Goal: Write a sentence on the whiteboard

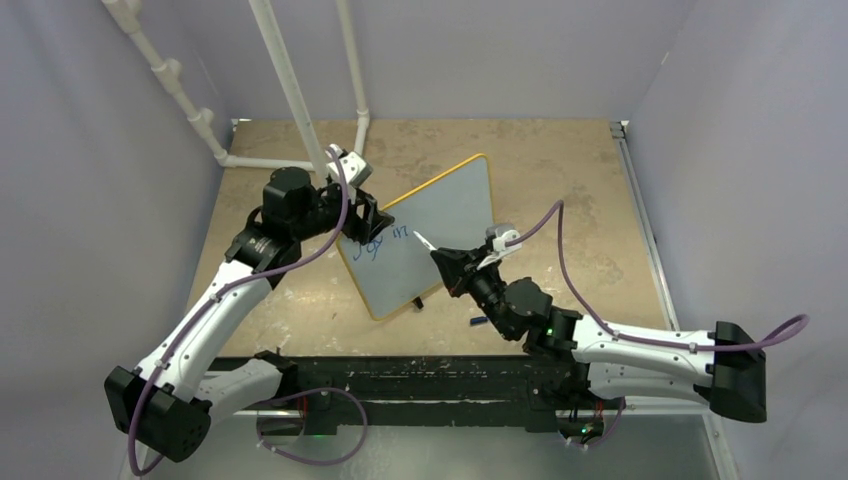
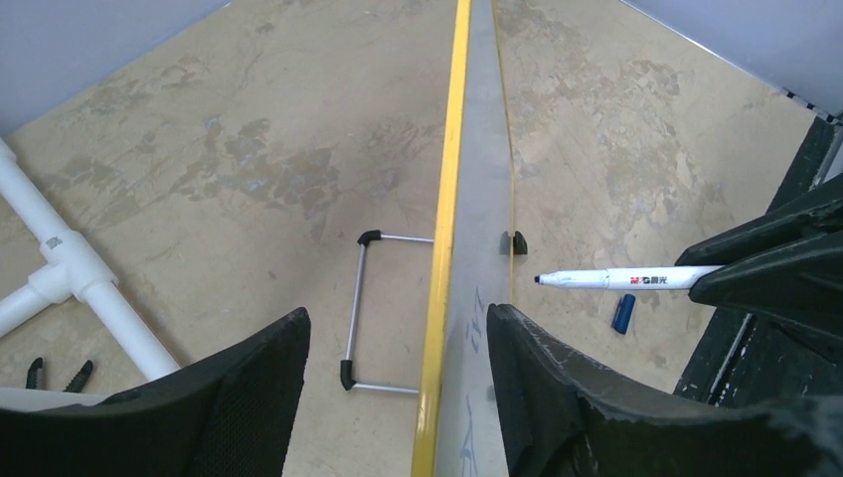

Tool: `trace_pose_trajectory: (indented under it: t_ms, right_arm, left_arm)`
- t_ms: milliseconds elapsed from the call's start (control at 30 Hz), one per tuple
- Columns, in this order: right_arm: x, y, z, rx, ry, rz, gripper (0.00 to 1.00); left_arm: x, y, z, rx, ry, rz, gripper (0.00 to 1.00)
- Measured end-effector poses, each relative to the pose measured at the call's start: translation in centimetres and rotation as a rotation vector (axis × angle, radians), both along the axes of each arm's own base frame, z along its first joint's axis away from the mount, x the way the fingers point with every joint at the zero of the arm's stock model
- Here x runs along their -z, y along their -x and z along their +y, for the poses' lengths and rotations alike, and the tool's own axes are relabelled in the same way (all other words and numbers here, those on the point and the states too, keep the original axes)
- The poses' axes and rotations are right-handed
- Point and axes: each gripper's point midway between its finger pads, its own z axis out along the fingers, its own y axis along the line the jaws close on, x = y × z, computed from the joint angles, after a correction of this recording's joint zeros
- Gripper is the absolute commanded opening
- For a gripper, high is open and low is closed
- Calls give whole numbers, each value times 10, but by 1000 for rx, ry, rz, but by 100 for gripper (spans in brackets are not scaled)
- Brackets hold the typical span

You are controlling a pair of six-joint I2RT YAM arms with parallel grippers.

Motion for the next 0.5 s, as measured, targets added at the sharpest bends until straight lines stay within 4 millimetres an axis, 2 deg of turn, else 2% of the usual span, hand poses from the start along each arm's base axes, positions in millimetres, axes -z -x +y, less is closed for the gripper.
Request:
trace_pose_trajectory:
  t_ms: [200,500]
  right_arm:
    - [4,-8,-14,1,24,-16,0]
    - [5,-25,-32,14,49,-44,0]
  left_arm:
    - [2,-17,-8,3,-11,32,74]
    - [6,-39,-25,27,3,92,74]
